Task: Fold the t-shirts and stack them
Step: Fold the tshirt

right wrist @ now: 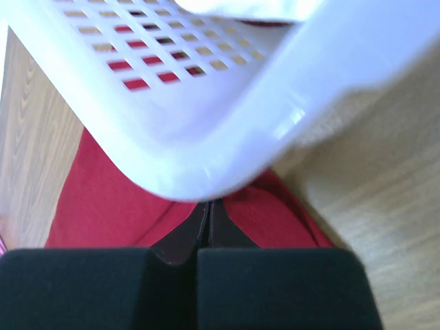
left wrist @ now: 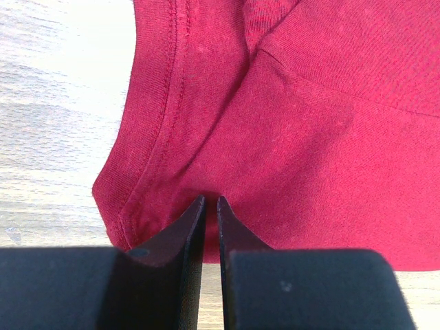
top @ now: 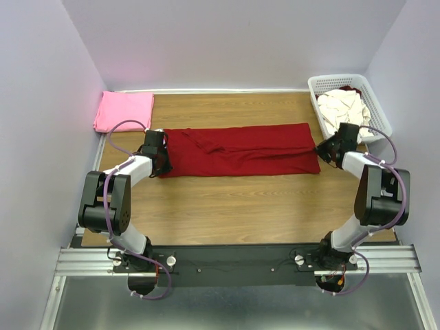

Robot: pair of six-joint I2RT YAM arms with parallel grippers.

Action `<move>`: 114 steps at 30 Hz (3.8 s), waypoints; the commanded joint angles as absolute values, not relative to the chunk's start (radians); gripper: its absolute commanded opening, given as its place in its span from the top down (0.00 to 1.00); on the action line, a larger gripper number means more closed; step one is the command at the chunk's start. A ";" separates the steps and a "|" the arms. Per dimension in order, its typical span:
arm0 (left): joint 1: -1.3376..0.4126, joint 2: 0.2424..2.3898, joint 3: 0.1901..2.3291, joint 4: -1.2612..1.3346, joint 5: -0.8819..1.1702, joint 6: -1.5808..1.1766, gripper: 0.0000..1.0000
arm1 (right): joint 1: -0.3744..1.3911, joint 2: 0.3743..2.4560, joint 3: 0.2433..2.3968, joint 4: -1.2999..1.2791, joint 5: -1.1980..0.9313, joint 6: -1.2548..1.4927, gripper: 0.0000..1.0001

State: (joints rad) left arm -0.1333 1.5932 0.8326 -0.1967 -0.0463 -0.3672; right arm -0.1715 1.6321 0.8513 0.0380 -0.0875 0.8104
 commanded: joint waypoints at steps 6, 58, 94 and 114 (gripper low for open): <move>-0.147 1.589 0.813 -0.236 -0.067 -0.359 0.81 | -0.178 1.744 0.991 0.046 -0.091 0.769 0.98; -0.129 1.436 0.732 -0.273 -0.104 -0.403 0.80 | -0.338 1.439 0.635 -0.066 -0.218 0.738 0.52; -0.017 1.678 0.815 -0.175 0.051 -0.485 0.92 | -0.130 1.694 0.801 -0.044 0.094 0.640 0.56; -0.009 1.425 0.841 -0.146 0.173 -0.460 0.49 | 0.026 1.603 1.008 -0.121 -0.239 0.456 0.52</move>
